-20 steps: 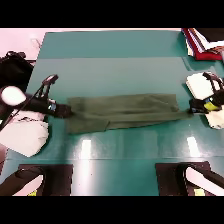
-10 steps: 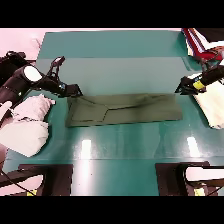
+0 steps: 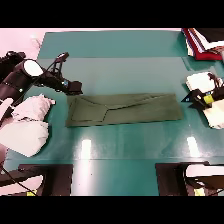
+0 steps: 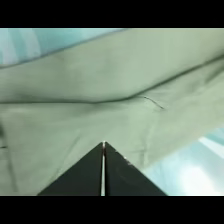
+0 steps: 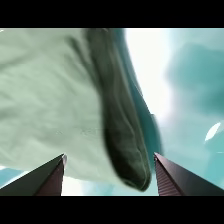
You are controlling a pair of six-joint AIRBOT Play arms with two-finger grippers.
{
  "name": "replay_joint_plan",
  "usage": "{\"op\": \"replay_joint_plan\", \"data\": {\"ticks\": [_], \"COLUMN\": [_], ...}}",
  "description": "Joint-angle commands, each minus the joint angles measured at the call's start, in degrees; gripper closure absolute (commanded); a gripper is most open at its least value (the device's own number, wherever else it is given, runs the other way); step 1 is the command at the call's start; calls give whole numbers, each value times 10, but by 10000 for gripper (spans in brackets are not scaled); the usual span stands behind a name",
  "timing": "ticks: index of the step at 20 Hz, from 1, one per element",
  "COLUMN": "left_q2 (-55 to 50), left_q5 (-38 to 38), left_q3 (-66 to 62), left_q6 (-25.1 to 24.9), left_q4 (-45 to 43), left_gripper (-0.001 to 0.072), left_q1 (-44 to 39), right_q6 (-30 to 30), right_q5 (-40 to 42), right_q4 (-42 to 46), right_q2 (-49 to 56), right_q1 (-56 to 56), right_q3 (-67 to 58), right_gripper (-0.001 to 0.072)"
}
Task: Fold the shirts.
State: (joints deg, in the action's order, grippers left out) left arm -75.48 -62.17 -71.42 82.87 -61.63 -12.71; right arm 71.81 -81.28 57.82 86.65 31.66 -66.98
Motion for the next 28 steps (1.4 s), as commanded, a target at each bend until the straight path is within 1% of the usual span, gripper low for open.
{"op": "replay_joint_plan", "data": {"ticks": [1,3,5,6,7,9,11,14,19,22,26,28], "left_q2": [-1,-2,-12,-21,-32,-59,-93,-154,-239,-274,-322,-335], "left_q5": [22,44,73,81,87,100,109,116,116,134,132,131], "left_q3": [0,0,0,0,0,0,-15,-60,-145,-175,-218,-221], "left_q6": [13,27,27,27,26,26,26,26,26,26,28,28], "left_q4": [6,6,15,31,51,83,86,94,98,112,135,138], "left_gripper": [683,683,683,684,683,684,684,684,684,684,684,684], "left_q1": [-45,-69,-92,-101,-107,-120,-134,-156,-199,-216,-229,-231], "right_q6": [-46,-53,-53,-55,-59,-60,-59,-55,20,59,81,89], "right_q5": [41,49,53,61,72,85,86,49,2,-2,5,15], "right_q4": [-76,-88,-92,-101,-102,-102,-103,-103,-103,-105,-161,-162], "right_q2": [31,53,71,75,74,58,20,-52,-140,-163,-165,-165], "right_q1": [22,2,-28,-44,-56,-67,-67,-78,-149,-215,-294,-327], "right_q3": [65,71,70,70,70,70,67,24,-89,-144,-182,-191], "right_gripper": [78,78,90,180,336,694,693,693,694,693,693,694]}}
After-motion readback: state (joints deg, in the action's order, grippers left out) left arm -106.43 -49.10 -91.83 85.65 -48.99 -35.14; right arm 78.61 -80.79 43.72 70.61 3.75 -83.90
